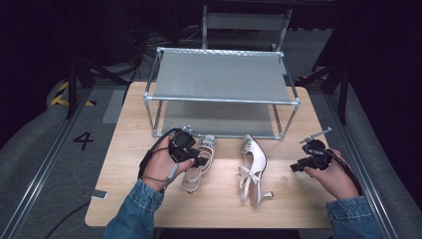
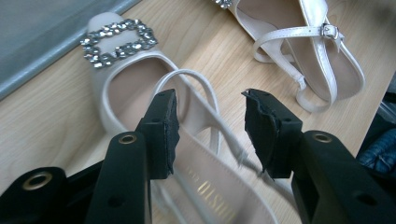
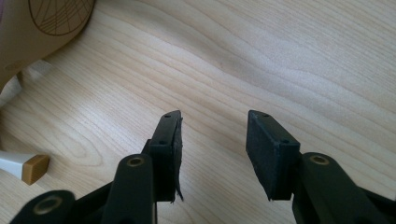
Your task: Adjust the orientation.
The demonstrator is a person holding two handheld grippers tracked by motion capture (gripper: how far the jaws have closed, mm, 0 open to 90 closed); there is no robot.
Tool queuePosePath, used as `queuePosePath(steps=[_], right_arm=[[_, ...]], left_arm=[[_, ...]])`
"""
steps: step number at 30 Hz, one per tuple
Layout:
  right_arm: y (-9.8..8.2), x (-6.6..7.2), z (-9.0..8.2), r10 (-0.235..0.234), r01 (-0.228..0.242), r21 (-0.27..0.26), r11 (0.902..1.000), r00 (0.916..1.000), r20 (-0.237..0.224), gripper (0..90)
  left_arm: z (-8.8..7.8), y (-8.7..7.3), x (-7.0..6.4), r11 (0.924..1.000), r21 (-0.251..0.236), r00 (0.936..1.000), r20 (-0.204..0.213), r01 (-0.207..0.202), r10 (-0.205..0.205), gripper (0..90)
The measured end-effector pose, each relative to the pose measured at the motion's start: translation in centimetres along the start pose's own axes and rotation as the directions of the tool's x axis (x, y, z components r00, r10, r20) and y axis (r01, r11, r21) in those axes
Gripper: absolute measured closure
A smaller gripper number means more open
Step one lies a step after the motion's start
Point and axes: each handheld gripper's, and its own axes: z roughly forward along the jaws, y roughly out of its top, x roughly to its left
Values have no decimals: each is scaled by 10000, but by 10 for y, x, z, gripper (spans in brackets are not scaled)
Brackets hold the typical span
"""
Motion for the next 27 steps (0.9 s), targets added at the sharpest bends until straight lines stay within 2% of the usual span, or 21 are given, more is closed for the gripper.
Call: queuePosePath(steps=[3,4,5,6,9,10,15,18,21,23,27], right_arm=[[-3,-1,1,40,-40,-22,10000,10000,47,561],[-3,-1,1,40,-40,-22,10000,10000,47,561],[-3,-1,1,82,-82,-6,10000,10000,23,560],[-4,-1,2,48,-48,31,10000,10000,20,558],[-6,-1,3,68,-68,80,9999,10000,33,554],[-7,-1,4,90,-90,65,9999,10000,13,553],[-9,-3,4,139,-140,86,9999,9999,69,551],[-11,-3,4,178,-179,117,9998,9998,85,549],[-12,-3,5,158,-159,124,9998,9998,126,546],[-12,-3,6,145,-146,133,9998,9998,105,546],[-12,-3,7,190,-191,175,9997,9998,92,546]], left_arm=[[11,3,-3,9994,86,9991,262,334,-336,548],[11,3,-3,9994,86,9991,262,334,-336,546],[15,4,-3,9985,182,9983,276,507,-512,546],[20,5,-2,9967,236,9967,238,771,-776,541],[27,6,0,9946,496,9957,86,914,-920,539],[31,6,1,9921,580,9937,60,1116,-1121,539],[44,6,3,9896,614,9914,-16,1304,-1306,544],[54,5,4,9927,693,9943,-466,985,-954,501],[60,4,4,9925,764,9944,-527,958,-920,484],[64,4,4,9933,808,9944,-727,827,-768,475],[70,4,4,9957,769,9967,-660,519,-468,424]])
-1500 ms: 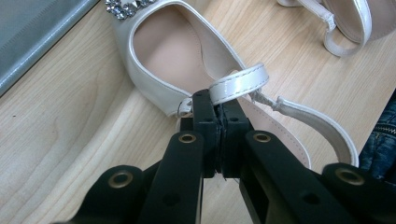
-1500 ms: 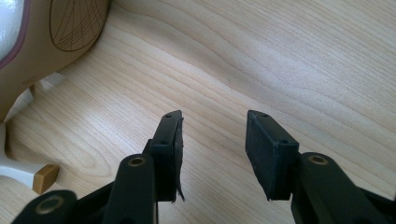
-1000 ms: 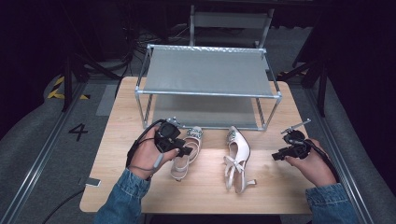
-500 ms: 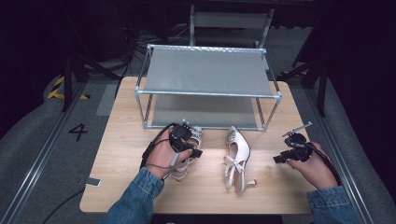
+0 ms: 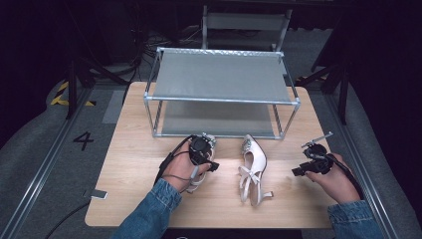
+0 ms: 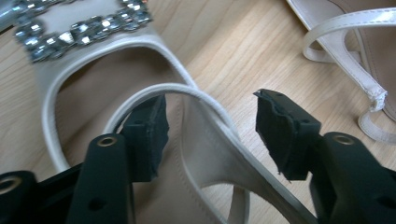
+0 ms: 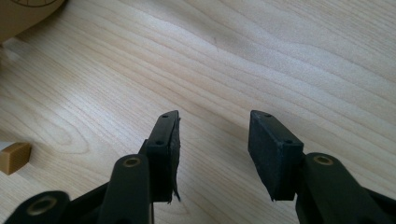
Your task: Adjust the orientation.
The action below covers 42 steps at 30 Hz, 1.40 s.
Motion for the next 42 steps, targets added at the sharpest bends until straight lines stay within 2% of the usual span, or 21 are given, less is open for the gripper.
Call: queuePosePath(steps=[3,6,7,9,10,12,13,15,17,19,22,23,24,28,31,34,35,36,38,39,42], right_arm=[[1,0,1,-96,96,24,10000,10000,-7,544],[1,2,3,-96,96,97,9999,9999,-28,543],[2,2,3,-142,142,93,9999,9999,-29,544],[2,2,4,-128,129,141,9998,9999,-55,548],[2,3,4,-106,107,169,9998,9999,-84,554],[2,3,4,-116,118,246,9996,9999,-87,568],[2,3,4,-119,121,284,9995,9999,-89,576],[2,3,4,-153,155,318,9994,9998,-83,582],[2,3,3,-174,176,317,9993,9998,-84,585],[2,2,3,-210,212,296,9993,9998,-57,585],[2,3,3,-225,226,284,9993,9997,-53,585],[3,3,2,-249,250,246,9994,9997,-38,585],[3,4,1,-274,275,224,9994,9996,-33,585],[3,4,-1,-293,293,117,9995,9996,1,585],[3,4,-2,-279,279,84,9996,9996,-12,585],[4,2,-2,-254,254,77,9996,9997,-19,585],[4,2,-2,-235,235,80,9997,9997,-1,585],[4,2,-1,-219,219,72,9997,9998,-15,585],[4,2,-1,-239,239,71,9997,9997,-33,584],[4,2,-1,-238,238,81,9997,9997,-33,584],[4,1,0,-227,227,108,9997,9997,-51,583]], left_arm=[[3,1,-2,9999,113,9999,64,-95,95,397],[4,1,-4,9993,202,9995,123,-307,305,415],[4,1,-4,9989,133,9989,164,-452,450,455],[1,1,-6,9953,463,9957,-336,-849,865,561],[-1,1,-6,9937,512,9940,-404,-997,1019,634],[-4,0,-5,9893,528,9887,-563,-1359,1388,697],[-6,0,-5,9883,532,9874,-608,-1428,1459,736],[-9,1,-5,9840,872,9846,-666,-1554,1614,801],[-11,1,-7,9820,1177,9847,-752,-1477,1571,844],[-14,2,-8,9789,1211,9788,-1029,-1644,1771,851],[-21,4,-11,9785,1039,9665,-1680,-1782,1938,853],[-24,4,-11,9808,912,9645,-1865,-1727,1871,853],[-26,4,-9,9818,798,9634,-1938,-1725,1850,854],[-32,5,-4,9886,267,9674,-2039,-1480,1503,854],[-34,6,-3,9886,29,9674,-2055,-1503,1477,854],[-36,10,-3,9859,-342,9614,-2297,-1635,1515,853],[-37,11,-3,9860,-447,9616,-2323,-1608,1463,853],[-38,12,-2,9844,-521,9584,-2421,-1683,1511,853],[-39,14,-1,9838,-816,9569,-2580,-1593,1336,853],[-39,16,1,9814,-945,9542,-2660,-1673,1370,853],[-39,19,4,9805,-1084,9537,-2715,-1639,1294,853]])
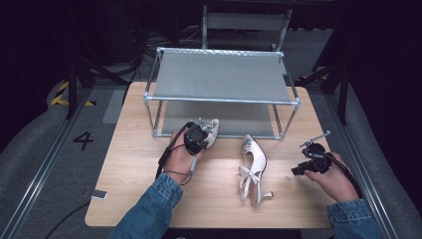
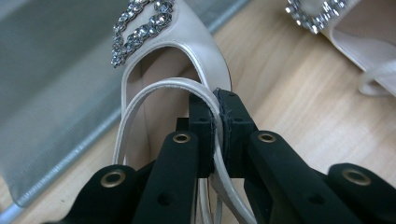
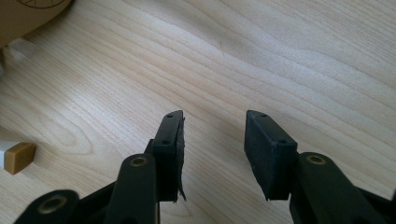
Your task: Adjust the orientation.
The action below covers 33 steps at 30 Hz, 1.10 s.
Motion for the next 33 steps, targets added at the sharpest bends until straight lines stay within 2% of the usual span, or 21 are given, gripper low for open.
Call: queuePosePath(steps=[6,13,20,23,24,30,31,33], right_arm=[[0,0,1,63,-63,20,10000,10000,-45,580],[-1,0,2,86,-86,4,10000,9999,-54,580],[-1,1,4,43,-43,15,10000,9999,-104,580],[-1,1,4,28,-27,30,10000,9999,-113,580],[-1,1,4,27,-26,30,10000,9999,-115,579],[-1,2,5,16,-15,63,10000,9999,-112,577],[-1,2,5,4,-4,61,10000,9999,-110,577],[-1,2,6,-17,18,76,10000,9999,-114,575]], left_arm=[[5,9,13,9993,-328,9988,-449,185,-200,852],[16,15,25,9963,-552,9965,-474,662,-688,851],[34,20,35,9930,-709,9911,-875,945,-1006,851],[39,21,37,9947,-579,9907,-1013,850,-905,851],[41,21,37,9937,-568,9899,-983,968,-1021,851],[49,22,40,9931,-503,9887,-1018,1056,-1103,851],[51,24,40,9936,-488,9877,-1137,1019,-1069,851],[52,27,38,9942,-237,9880,-1114,1052,-1072,851]])
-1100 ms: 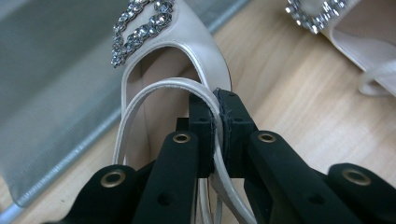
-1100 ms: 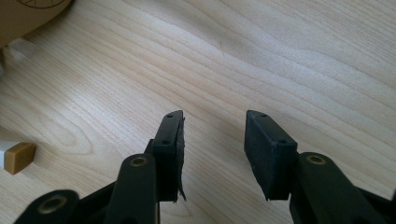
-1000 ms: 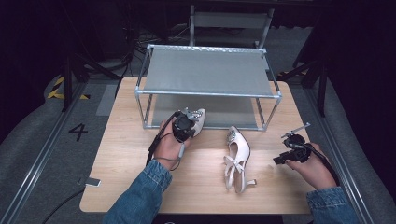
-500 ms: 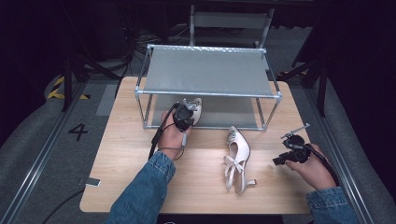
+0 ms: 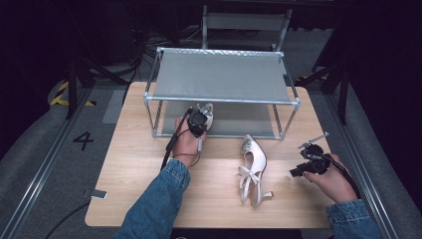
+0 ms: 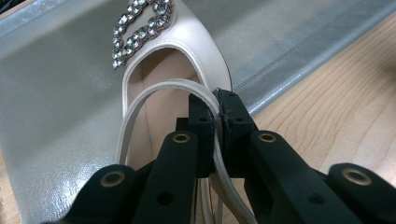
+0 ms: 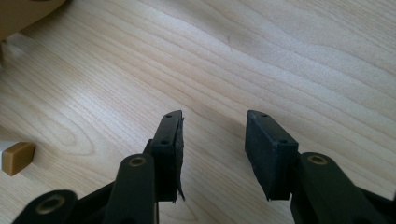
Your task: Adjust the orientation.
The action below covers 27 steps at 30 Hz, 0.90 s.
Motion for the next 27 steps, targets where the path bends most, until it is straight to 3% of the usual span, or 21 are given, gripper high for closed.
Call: queuePosePath(steps=[7,11,12,15,22,27], right_arm=[[0,2,1,-68,68,-5,10000,10000,15,564],[0,1,0,-126,126,-58,9999,9999,35,555],[0,1,0,-124,124,-64,9999,9999,37,554],[-1,1,0,-117,117,-71,9999,9999,35,551],[-1,1,-1,-148,149,-73,9999,9999,46,545],[-1,1,0,-191,191,-47,9998,9998,39,544]], left_arm=[[9,10,-6,9987,512,9997,254,-60,47,840],[10,12,-9,9993,384,9987,511,-4,-16,770],[10,15,-14,9994,183,9976,641,-277,265,748],[6,17,-20,9991,63,9969,661,-423,417,684],[-3,15,-18,9998,-199,9975,702,48,-34,554],[-14,11,-12,9991,-65,9958,820,420,-414,452]])
